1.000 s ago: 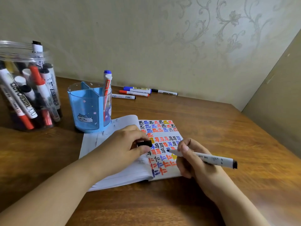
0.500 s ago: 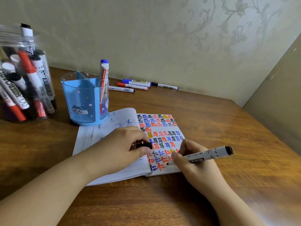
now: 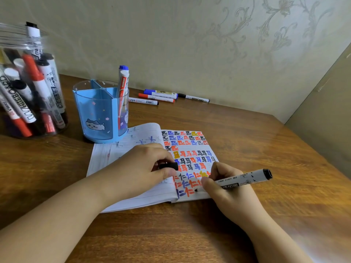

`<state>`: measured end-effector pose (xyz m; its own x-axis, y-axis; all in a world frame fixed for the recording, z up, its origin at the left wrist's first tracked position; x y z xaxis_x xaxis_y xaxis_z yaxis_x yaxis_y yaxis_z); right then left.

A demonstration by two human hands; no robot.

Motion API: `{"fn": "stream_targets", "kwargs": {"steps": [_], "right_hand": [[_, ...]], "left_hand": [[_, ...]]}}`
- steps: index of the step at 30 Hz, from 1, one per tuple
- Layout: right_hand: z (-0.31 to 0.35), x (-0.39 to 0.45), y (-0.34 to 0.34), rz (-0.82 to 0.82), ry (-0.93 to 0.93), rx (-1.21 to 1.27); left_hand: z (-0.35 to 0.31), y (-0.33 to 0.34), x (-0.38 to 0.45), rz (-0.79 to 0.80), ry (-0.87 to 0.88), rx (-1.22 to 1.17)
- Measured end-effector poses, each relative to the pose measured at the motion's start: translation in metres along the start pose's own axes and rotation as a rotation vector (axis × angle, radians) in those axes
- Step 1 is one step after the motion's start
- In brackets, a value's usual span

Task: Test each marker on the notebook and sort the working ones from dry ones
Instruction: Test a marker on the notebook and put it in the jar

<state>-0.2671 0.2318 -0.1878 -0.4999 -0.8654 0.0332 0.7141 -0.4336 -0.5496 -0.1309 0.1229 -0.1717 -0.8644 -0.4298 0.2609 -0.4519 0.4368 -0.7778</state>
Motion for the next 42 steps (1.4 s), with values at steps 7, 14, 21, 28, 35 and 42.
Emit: {"fn": "stream_targets", "kwargs": {"steps": [7,14,21,28,35,42], "right_hand": [[-0.001,-0.001,-0.006,-0.061,0.026,0.097],[0.045,0.012,-0.006,0.041,0.009,0.339],[0.072,0.05,0.013,-0.029,0.037,0.667],[0.05,0.045,0.017,-0.098,0.011,0.697],[0.05,0.047,0.03,0.015,0.007,0.608],[0.049,0.043,0.042,0.089,0.005,0.784]], "left_hand": [[0.003,-0.002,0.0,-0.025,-0.009,-0.038],[0.013,-0.018,0.001,-0.182,-0.037,-0.182],[0.022,-0.031,-0.002,-0.255,-0.131,-0.222],[0.024,-0.034,-0.002,-0.308,-0.141,-0.188],[0.008,-0.031,-0.003,-0.256,-0.055,-0.162],[-0.002,-0.03,-0.005,-0.287,0.053,-0.08]]}}
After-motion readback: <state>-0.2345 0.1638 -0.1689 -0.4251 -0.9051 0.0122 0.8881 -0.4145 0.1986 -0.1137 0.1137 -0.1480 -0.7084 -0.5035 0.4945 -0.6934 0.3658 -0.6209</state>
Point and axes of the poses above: each hand's wrist, its own x-axis towards the middle knuckle, its own y-axis out of the palm, z = x × y, the point moved 7 cm from there along x, towards the middle knuckle, and after that the axes turned 7 degrees about y, right-handed, at the moved point
